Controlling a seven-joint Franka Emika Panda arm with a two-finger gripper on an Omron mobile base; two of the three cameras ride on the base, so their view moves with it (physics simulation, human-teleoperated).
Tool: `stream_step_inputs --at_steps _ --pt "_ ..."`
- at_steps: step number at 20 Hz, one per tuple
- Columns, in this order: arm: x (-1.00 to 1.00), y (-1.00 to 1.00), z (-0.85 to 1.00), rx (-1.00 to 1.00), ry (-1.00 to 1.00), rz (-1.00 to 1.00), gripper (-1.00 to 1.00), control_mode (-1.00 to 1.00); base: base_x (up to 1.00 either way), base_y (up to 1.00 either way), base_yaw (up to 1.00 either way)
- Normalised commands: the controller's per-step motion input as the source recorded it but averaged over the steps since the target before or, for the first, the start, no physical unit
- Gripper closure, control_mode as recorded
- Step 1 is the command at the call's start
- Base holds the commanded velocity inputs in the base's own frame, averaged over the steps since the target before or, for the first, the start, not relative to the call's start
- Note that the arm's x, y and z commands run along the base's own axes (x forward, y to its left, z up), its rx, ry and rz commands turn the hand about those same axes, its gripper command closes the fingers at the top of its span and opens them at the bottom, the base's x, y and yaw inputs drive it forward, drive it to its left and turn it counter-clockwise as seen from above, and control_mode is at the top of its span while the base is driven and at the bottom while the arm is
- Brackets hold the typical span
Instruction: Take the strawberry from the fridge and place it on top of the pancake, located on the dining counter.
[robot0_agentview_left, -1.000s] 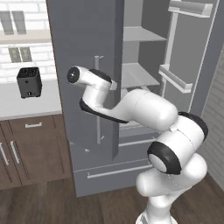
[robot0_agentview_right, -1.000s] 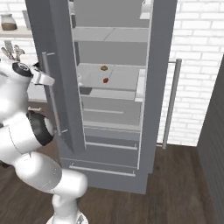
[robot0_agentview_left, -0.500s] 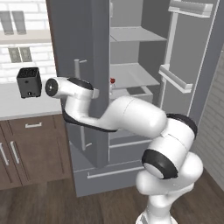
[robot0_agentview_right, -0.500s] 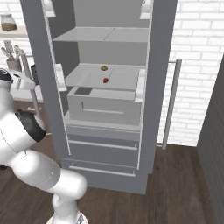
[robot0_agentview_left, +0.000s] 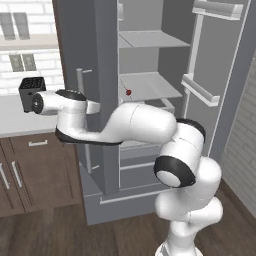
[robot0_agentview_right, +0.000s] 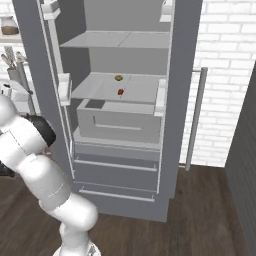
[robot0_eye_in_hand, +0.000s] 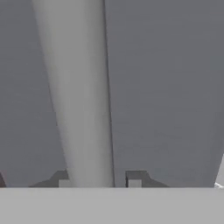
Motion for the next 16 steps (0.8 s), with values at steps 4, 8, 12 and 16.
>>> stream_step_inputs --at_steps 4,8,12,16 --pt "-0.12 0.67 0.0 -0.07 -0.03 -0.26 -1.0 -1.0 0.0 0.0 0.0" --pt "-0.56 0.18 0.0 -0.09 0.0 -0.34 -1.0 -1.0 0.0 0.0 0.0" --pt "-0.53 0.36 0.01 -0.03 0.05 -0.34 -1.0 -1.0 0.0 0.0 0.0" --pt "-0.47 0.18 0.08 0.0 0.12 -0.27 -1.0 -1.0 0.0 0.0 0.0"
